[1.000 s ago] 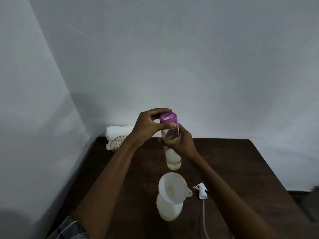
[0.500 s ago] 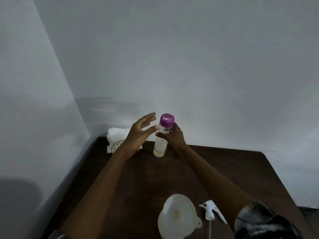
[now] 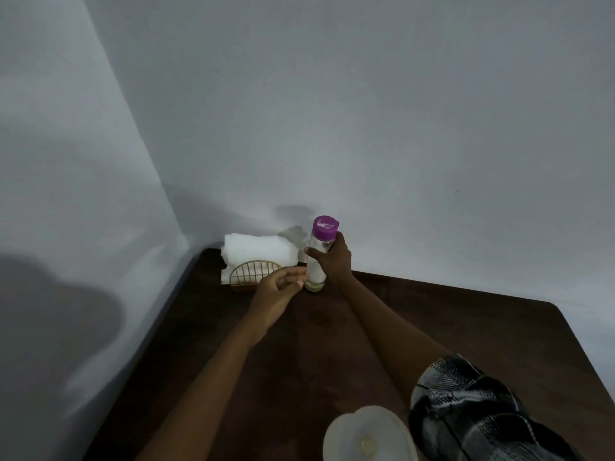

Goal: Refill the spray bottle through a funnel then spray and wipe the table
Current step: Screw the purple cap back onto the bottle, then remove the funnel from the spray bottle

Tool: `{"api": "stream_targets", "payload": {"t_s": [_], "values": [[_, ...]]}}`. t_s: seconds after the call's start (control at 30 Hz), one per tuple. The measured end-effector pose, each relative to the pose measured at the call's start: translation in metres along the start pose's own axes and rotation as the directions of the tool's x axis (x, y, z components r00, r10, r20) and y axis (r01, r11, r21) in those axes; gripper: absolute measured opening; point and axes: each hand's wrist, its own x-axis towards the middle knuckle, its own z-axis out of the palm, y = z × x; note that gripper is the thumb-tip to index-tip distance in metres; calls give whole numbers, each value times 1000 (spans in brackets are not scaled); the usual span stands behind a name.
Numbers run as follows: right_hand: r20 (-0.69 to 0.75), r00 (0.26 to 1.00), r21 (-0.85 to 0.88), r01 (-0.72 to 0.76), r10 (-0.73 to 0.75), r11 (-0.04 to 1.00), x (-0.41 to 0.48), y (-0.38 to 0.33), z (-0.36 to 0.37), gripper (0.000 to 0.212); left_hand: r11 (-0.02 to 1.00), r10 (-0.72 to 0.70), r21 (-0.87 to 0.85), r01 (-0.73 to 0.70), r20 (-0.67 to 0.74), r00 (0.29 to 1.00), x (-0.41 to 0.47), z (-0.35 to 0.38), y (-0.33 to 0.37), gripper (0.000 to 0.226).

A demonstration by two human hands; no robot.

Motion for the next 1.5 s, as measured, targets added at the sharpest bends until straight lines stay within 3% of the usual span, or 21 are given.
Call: {"api": "stream_targets", "payload": {"t_s": [0.3, 0.47, 0.6, 0.77, 1.0, 1.2, 1.5], "values": [[21, 999, -25, -29, 29, 999, 2, 3, 6, 58, 998, -58, 1, 58, 31, 998, -9, 6, 1, 24], [114, 992, -32, -48, 52, 998, 2, 2, -8, 80, 997, -75, -8, 76, 53, 996, -17, 8, 5, 21], [158, 985, -148, -50, 74, 988, -7, 7, -35, 95, 997, -65, -34, 67, 67, 996, -29, 14, 10, 23], [147, 986, -219, -48, 81, 975, -54, 9, -88, 52, 999, -44, -12, 47, 165, 985, -64, 30, 13, 25], [240, 967, 38, -97, 86, 994, -175, 13, -151, 12, 995, -81, 74, 64, 270, 959, -134, 44, -3, 20], [165, 983, 83, -92, 77, 992, -251, 23, -165, 12, 996, -74, 70, 60, 227, 971, -173, 48, -11, 19], [98, 975, 193, -215, 199, 957, -298, 28, -162, 14, 993, -35, 118, 24, 88, 995, -189, 56, -11, 28]]}}
